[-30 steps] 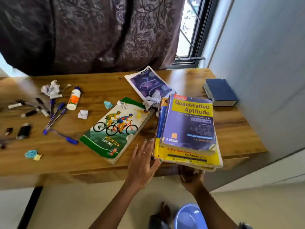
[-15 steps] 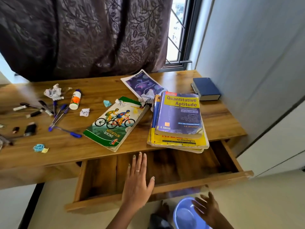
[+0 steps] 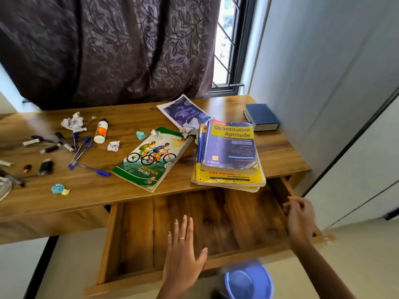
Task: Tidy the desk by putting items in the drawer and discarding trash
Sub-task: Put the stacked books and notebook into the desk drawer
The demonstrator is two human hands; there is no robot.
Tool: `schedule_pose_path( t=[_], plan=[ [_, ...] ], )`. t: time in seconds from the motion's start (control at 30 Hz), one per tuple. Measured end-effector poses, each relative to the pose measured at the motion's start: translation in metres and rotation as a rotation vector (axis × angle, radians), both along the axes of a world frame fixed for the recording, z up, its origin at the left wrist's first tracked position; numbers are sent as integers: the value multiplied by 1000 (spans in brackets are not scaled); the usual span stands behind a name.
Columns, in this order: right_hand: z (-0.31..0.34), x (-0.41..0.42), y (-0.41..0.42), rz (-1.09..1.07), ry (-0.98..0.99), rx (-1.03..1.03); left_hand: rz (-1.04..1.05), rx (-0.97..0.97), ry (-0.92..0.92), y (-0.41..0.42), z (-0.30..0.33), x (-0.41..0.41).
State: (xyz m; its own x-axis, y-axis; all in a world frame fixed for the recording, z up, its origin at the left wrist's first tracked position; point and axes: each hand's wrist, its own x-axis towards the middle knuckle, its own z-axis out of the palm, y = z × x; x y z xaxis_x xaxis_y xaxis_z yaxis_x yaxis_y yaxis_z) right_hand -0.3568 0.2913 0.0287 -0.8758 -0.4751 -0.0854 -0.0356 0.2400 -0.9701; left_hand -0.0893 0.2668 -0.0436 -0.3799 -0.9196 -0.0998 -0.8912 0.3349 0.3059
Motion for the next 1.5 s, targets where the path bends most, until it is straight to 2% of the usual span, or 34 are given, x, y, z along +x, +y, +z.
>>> schedule_pose_path(
  t=[0.07,0.17,0.27,0.33,0.47,0.6,0.7,0.87,1.03,1.2,1.27,1.37,1.43,1.5],
  plan=[
    [0,5,-24,116,-23,64,72,52,144,0,1,-2],
    [1,0,-59,235,-108,116,195,121,484,-8,14,-9],
    [3,-8,-85,315,-259,151,286,49,624,-36,38,-21],
    [3,-13,-97,380,-411,211,319,5,656,-65,57,-34],
    [-1,-21,-113,436,-526,269,432,160,677,-128,80,-65],
    [-6,-25,-117,439,-518,214,435,311,536,-165,87,-93],
    [-7,-25,-116,448,-514,159,458,305,418,-176,86,-108],
    [-11,-28,-108,478,-450,152,551,506,606,-184,87,-105],
    [-11,-38,-75,605,-432,188,555,619,684,-150,87,-92],
    [-13,-54,-51,777,-676,263,604,830,755,-113,77,-78],
    [-11,-63,-50,804,-766,317,641,945,797,-106,76,-78],
    [0,-67,-60,784,-921,275,618,989,805,-112,70,-79],
    [7,-68,-73,773,-941,262,591,992,821,-123,72,-78],
    [10,-64,-87,777,-871,276,594,1017,856,-129,74,-79]
  ],
)
